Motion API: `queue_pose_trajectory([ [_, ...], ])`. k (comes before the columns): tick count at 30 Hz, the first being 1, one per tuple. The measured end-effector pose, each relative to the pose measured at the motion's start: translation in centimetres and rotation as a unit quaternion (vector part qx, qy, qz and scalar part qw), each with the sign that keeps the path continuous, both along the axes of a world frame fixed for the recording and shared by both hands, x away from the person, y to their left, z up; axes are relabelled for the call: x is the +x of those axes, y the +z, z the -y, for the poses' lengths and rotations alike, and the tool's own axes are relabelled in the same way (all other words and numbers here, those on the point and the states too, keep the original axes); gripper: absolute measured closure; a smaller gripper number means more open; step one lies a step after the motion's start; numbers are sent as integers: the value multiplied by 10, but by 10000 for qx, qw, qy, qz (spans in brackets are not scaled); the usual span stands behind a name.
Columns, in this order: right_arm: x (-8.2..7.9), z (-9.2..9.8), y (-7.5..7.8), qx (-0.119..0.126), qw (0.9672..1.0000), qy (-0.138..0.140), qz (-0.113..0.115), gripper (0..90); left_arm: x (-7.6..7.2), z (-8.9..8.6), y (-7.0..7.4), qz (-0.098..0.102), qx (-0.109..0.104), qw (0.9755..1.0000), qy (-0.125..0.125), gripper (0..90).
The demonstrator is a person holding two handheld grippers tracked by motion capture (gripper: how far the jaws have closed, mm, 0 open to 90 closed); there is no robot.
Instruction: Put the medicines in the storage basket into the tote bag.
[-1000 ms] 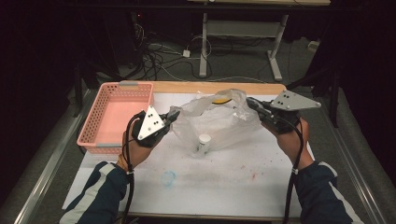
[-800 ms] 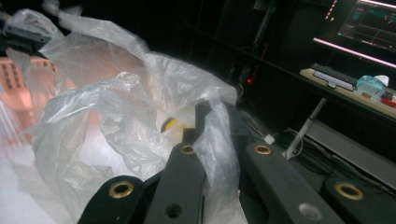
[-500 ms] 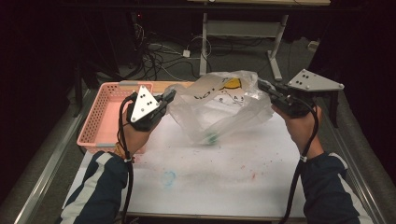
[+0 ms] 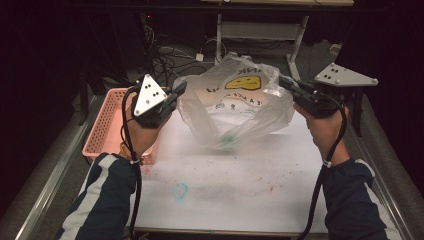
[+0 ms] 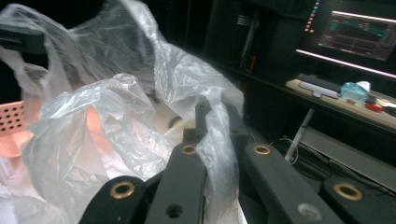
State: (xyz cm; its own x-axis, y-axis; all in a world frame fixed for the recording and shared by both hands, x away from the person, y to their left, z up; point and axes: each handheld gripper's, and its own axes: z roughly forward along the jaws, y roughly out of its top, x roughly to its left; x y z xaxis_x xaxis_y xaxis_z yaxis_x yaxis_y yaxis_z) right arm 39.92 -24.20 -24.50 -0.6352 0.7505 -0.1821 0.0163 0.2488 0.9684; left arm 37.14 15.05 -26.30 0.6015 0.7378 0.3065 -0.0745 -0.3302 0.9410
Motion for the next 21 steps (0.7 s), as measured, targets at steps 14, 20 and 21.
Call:
queue_pose_trajectory([
  [14, 43, 22, -12, 201, 9979, -461, -404, 900, 34, 13, 12, -186, -103, 9998, 43, 856],
  [20, 66, 25, -25, 48, 9956, -750, -562, 900, 65, 23, -3, -261, 54, 9995, 139, 840],
  [21, 69, 25, -26, 49, 9953, -757, -606, 900, 70, 24, -5, -237, 162, 9994, 218, 841],
])
